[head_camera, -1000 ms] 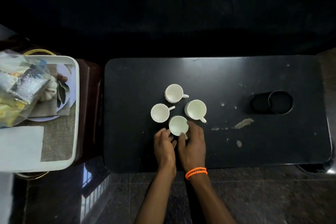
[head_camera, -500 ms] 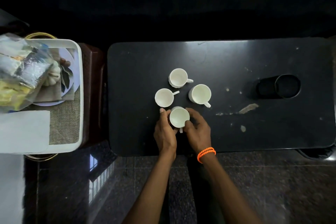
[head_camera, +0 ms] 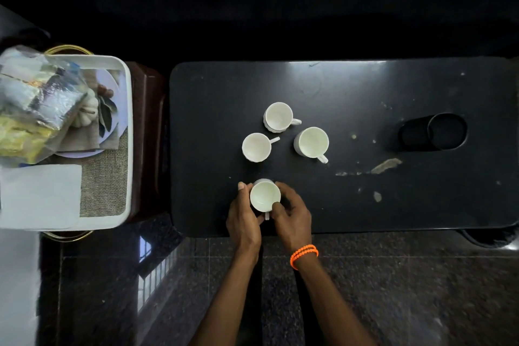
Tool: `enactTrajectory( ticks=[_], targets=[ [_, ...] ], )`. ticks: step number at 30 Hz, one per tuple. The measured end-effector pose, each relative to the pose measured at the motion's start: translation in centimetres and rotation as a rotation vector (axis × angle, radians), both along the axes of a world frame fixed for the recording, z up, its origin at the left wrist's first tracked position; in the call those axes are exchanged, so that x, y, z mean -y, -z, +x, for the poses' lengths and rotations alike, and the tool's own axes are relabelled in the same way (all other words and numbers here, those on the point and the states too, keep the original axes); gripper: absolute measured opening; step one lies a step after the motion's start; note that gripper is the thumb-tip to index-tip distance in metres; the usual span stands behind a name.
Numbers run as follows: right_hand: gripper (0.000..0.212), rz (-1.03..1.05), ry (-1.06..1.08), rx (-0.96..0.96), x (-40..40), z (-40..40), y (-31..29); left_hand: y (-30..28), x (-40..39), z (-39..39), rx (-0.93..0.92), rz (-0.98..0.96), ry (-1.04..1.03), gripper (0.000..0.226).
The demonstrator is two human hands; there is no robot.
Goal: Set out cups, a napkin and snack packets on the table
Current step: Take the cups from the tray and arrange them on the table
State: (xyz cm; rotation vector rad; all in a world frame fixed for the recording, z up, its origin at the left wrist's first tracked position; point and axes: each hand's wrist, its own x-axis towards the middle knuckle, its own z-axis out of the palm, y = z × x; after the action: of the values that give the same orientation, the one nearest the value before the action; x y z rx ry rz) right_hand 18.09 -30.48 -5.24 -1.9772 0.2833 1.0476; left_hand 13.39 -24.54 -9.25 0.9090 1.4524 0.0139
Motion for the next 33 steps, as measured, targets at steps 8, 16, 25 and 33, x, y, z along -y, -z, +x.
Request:
enactTrajectory(
  ticks=[8, 16, 25, 33],
  targets=[
    [0.042, -0.090, 0.020, 0.230, 1.4, -0.2, 3.4, -0.1, -1.1, -0.4, -0.117, 0.197, 0.069, 0.049],
    [0.034, -0.249, 0.054, 0.597, 4.3, 11.3, 3.4, -2.1, 1.2, 6.3, 0.196, 0.321, 0.149, 0.054],
    [0.035, -0.018, -0.081, 0.202, 4.8, 15.7, 6.4, -1.0, 4.0, 13.5, 0.120, 0.007, 0.020, 0.059],
    [0.025, 0.110, 0.235, 0.172, 8.2, 11.6, 5.3, -1.6, 6.4, 11.4, 0.090, 0.055, 0.109, 0.073]
  ],
)
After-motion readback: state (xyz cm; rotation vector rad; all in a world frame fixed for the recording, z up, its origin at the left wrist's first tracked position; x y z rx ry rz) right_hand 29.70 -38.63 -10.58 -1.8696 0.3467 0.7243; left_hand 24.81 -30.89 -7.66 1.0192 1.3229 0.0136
